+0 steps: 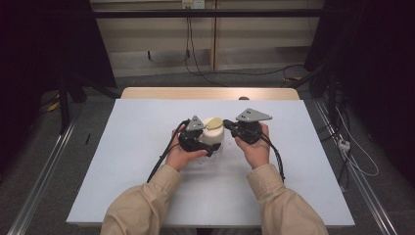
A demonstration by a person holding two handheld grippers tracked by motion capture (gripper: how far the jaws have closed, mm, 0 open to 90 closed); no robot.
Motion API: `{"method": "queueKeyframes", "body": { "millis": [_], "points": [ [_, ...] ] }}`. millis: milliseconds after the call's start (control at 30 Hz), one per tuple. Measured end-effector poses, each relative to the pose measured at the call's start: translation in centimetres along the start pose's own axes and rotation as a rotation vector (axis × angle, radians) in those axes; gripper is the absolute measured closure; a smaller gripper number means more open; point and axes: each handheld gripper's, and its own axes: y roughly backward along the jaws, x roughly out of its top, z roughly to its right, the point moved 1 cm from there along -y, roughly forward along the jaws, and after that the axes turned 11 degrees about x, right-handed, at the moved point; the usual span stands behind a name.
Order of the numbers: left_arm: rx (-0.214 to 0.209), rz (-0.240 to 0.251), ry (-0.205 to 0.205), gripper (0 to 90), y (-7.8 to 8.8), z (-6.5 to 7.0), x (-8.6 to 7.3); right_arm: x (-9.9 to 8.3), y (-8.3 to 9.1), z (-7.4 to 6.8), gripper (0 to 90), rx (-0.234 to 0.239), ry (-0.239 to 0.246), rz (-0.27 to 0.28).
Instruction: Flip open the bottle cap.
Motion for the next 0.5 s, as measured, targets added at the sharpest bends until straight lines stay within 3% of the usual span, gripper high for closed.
{"method": "queueKeyframes", "body": {
  "millis": [500],
  "points": [
    [0.005, -0.002, -0.003, 5.6, 0.03, -0.05, 0.01, 0.43, -0.09, -0.11, 90.0, 0.001, 0.069, -0.035]
  ]
}}
